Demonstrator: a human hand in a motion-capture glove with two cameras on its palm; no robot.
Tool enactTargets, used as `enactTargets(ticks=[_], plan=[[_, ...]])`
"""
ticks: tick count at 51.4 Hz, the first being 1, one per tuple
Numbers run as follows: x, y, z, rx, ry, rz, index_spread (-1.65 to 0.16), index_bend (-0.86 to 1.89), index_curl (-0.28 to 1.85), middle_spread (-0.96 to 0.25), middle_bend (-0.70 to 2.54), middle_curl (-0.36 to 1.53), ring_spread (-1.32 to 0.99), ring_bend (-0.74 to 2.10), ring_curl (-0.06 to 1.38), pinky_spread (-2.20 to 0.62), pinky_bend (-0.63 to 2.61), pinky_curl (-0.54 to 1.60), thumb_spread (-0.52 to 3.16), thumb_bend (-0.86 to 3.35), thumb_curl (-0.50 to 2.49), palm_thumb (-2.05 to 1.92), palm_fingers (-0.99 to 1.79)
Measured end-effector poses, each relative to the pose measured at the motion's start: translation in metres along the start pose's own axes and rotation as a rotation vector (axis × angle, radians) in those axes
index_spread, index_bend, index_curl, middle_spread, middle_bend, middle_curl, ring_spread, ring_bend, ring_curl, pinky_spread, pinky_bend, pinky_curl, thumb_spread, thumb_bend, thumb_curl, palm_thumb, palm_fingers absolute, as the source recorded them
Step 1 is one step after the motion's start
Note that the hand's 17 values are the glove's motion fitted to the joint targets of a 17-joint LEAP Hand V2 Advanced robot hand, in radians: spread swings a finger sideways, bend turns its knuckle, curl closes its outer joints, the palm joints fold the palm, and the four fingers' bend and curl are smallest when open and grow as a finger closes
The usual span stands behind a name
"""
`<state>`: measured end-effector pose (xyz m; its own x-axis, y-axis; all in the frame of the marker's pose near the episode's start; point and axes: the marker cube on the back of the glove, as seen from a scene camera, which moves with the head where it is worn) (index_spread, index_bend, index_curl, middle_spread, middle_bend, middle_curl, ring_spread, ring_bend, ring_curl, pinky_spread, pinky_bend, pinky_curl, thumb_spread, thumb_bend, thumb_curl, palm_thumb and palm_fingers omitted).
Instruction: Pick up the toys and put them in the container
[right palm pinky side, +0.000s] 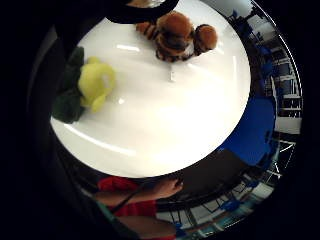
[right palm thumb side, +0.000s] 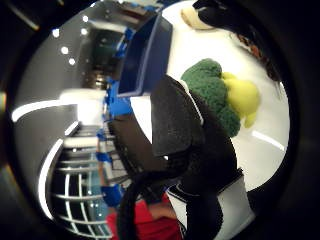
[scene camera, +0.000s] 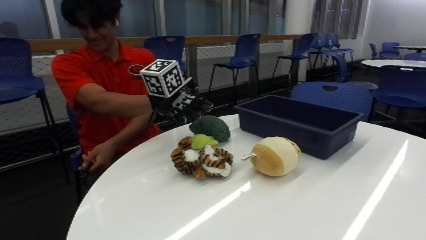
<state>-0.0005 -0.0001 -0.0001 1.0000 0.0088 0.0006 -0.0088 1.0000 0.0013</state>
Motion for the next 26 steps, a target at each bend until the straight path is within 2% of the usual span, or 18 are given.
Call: enactTargets(ticks=[5, 11, 26], plan=[[0.000, 0.000, -0.001, 0.000, 0.009, 0.000, -0.22, 0.22, 0.09, -0.11, 0.16, 0.05, -0.09, 0.17, 0.03, 0.00, 0.50, 0.14, 0.77, -0.03, 0.00, -0.05, 0.10], [-0.002, 0.000, -0.002, 0.007, 0.023, -0.001, -0.29, 0.22, 0.14, -0.14, 0.17, 0.09, -0.12, 0.19, 0.05, -0.01, 0.54, 0.19, 1.07, -0.03, 0.02, -0.05, 0.07], [-0.010, -0.003, -0.002, 0.017, 0.039, -0.012, -0.34, 0.23, 0.24, -0.17, 0.18, 0.17, -0.15, 0.20, 0.11, -0.01, 0.57, 0.24, 1.33, -0.04, 0.06, -0.07, 0.03]])
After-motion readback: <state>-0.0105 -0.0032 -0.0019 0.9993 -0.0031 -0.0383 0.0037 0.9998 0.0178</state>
